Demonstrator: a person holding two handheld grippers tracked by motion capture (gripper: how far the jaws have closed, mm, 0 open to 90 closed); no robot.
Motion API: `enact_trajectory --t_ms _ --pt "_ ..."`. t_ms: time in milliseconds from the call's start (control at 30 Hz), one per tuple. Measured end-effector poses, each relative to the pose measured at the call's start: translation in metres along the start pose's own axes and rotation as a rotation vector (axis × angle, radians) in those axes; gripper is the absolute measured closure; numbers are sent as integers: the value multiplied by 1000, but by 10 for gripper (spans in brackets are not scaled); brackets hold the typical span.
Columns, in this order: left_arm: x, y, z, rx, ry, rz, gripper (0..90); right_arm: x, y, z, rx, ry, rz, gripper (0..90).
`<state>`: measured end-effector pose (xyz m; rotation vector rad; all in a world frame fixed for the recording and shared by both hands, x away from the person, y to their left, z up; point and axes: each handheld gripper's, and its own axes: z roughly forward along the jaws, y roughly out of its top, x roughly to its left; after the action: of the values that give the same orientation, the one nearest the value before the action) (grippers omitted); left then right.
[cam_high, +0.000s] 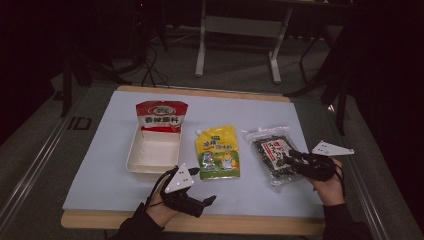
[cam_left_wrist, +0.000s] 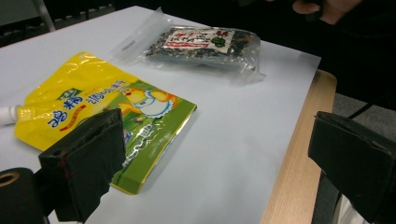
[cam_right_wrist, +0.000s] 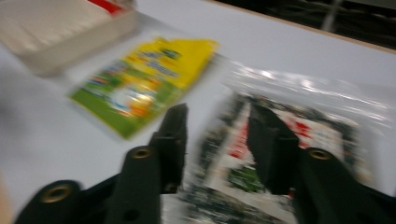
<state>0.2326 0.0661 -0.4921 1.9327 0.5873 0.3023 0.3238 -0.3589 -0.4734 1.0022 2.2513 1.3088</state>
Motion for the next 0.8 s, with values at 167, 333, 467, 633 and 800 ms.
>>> enact_trajectory --t_ms 167,333,467,633,800 --pt "0 -3 1 9 -28 -17 45 -26 -2 7 30 -46 -4 804" --pt "0 -5 0 -18 -9 -8 23 -59 -3 18 49 -118 25 899" --pt "1 -5 -2 -37 0 -5 16 -80 -8 31 84 -152 61 900" --pt "2 -6 -1 -19 1 -1 16 -100 -16 48 140 -191 94 900" --pt "2 -9 3 4 -14 -3 16 -116 -23 62 172 -211 140 900"
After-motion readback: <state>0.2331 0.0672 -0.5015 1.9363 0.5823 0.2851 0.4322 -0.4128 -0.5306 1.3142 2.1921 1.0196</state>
